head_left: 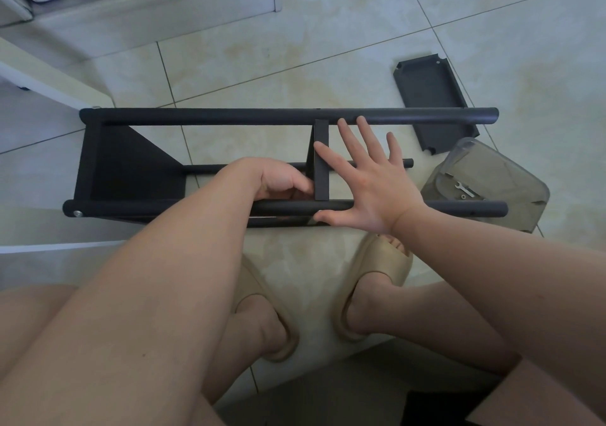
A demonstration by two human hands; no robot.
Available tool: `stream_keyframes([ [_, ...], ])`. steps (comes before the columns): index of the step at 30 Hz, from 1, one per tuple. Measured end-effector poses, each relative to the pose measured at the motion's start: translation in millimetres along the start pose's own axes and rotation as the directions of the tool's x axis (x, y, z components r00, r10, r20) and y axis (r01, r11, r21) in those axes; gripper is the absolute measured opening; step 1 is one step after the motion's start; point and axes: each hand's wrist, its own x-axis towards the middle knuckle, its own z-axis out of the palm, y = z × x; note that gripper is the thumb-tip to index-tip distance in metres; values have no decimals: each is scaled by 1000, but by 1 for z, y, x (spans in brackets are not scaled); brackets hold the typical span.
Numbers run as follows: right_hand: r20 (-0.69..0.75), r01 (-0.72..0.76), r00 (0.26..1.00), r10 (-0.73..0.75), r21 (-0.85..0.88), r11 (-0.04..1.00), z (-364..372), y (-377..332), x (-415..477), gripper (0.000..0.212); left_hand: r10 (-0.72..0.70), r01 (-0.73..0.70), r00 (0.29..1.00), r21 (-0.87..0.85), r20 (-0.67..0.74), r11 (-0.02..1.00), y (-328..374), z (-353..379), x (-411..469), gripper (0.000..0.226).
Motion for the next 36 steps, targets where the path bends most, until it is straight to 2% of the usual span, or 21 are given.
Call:
stream_keyframes([
  [7,2,-1,1000,1,1,1000,0,0,1,108,94,-93,996,-65,1,994,-3,-1,1,42],
  [13,8,-2,1000,2,3,1000,-2,0,0,108,25,-25,1000,-15,-13,1000,0,0,-1,32],
  [20,12,-4,1000,4,1,1000,-3,-1,0,108,51,-50,996,15,-66,999,1,4,-3,39],
  [30,-4,2,1000,-2,5,1000,-1,0,0,108,88,-87,995,30,-49,996,2,4,-3,21],
  [36,12,2,1000,-2,0,1000,1,2,1,108,120,-122,993,-72,-21,990,1,3,-4,24],
])
